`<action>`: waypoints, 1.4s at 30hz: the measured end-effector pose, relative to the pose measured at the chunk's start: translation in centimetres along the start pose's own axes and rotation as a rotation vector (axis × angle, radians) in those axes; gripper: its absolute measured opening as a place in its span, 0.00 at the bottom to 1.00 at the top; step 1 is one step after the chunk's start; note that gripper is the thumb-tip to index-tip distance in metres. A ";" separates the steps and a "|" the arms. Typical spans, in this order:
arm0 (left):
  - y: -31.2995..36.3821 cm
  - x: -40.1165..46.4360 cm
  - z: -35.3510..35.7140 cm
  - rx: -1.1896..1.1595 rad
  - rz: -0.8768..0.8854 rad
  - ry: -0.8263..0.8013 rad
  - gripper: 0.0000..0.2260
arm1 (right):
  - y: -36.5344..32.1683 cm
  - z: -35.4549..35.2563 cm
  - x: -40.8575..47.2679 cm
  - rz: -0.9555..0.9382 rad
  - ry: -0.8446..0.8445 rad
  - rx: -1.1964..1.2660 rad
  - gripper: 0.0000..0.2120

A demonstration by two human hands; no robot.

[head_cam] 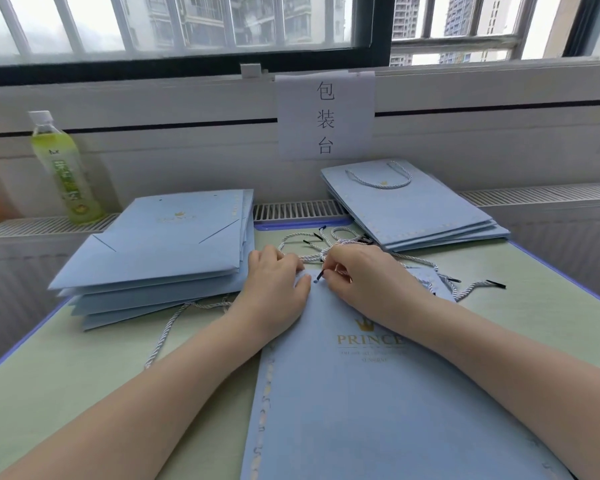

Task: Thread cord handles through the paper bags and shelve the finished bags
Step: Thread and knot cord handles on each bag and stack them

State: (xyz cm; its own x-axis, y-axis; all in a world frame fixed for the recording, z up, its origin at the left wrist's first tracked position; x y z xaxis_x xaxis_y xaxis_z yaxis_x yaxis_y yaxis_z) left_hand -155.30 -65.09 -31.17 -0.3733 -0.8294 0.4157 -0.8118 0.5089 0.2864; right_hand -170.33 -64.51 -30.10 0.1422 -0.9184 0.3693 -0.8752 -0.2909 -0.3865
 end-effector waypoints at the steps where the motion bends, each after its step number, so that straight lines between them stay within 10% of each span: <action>1: 0.0 0.0 0.0 -0.014 0.008 0.035 0.12 | -0.1 0.0 -0.1 -0.007 0.009 0.008 0.06; 21: 0.7 0.3 -2.7 -0.525 -0.144 0.337 0.22 | -3.1 -2.0 -1.4 -0.238 0.098 -0.073 0.03; 42: 0.1 0.4 -4.3 -0.769 -0.226 -0.039 0.28 | -1.9 -2.7 -0.4 0.003 -0.314 0.286 0.10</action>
State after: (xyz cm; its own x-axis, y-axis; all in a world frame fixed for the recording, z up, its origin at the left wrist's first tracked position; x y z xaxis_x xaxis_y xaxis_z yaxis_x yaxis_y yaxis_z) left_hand -153.64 -64.38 -27.27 -0.2636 -0.9317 0.2499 -0.3380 0.3319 0.8807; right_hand -169.96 -62.85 -27.23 0.3123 -0.9436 0.1098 -0.7186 -0.3103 -0.6223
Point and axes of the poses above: each hand's wrist, its own x-axis towards the middle knuckle, its own z-axis out of the palm, y = z × x, the point moved 1 cm from there along x, towards the middle knuckle, and after that the axes turned 13 degrees about z, right-handed, at the moved point
